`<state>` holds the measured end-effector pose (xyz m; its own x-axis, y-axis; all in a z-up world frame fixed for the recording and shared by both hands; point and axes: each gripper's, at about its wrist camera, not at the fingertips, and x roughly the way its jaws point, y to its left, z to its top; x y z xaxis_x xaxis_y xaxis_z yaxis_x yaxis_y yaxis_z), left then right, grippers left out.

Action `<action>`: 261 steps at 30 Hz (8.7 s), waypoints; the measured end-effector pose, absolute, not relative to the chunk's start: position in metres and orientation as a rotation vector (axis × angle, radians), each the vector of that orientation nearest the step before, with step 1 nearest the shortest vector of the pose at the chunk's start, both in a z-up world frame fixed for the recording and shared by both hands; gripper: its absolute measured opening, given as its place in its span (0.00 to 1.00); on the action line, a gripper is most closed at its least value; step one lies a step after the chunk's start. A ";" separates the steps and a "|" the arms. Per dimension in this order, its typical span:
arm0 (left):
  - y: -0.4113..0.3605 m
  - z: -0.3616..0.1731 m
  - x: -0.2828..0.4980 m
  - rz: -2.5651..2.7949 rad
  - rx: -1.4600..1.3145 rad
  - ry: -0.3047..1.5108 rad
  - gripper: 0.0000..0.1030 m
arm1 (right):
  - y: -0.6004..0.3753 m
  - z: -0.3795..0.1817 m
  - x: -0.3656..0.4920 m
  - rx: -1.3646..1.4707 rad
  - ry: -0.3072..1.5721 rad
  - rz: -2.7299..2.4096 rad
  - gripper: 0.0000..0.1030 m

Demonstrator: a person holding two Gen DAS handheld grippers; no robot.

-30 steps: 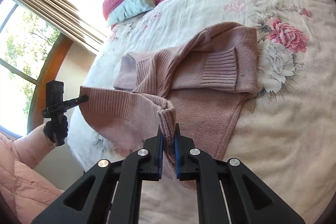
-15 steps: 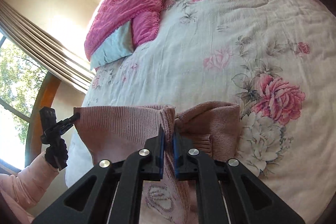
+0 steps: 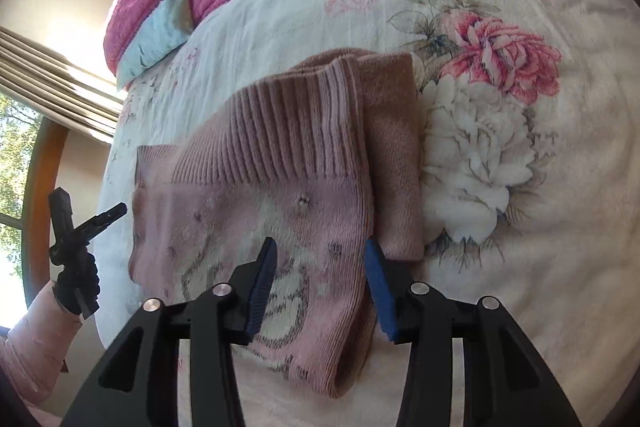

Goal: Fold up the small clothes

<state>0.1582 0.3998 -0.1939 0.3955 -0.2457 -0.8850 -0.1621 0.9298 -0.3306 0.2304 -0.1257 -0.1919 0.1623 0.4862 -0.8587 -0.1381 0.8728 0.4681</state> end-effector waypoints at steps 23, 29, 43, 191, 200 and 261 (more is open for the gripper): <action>0.377 -0.243 0.092 0.022 -0.364 1.322 0.35 | -0.114 -0.262 0.164 0.254 1.562 0.293 0.11; 0.377 -0.219 0.096 0.057 -0.331 1.325 0.33 | -0.133 -0.244 0.164 0.332 1.546 0.311 0.25; 0.284 -0.199 0.177 -0.130 -0.333 1.250 0.51 | -0.149 -0.263 0.234 0.643 1.494 0.339 0.56; 0.448 -0.250 0.213 -0.242 -0.828 1.182 0.33 | 0.246 -0.238 0.139 0.153 1.475 0.903 0.34; 0.458 -0.212 0.142 -0.252 -0.847 1.176 0.43 | 0.208 -0.187 0.120 0.245 1.401 1.019 0.57; 0.466 -0.235 0.156 -0.040 -0.796 1.196 0.18 | 0.131 -0.215 0.193 0.345 1.434 0.642 0.51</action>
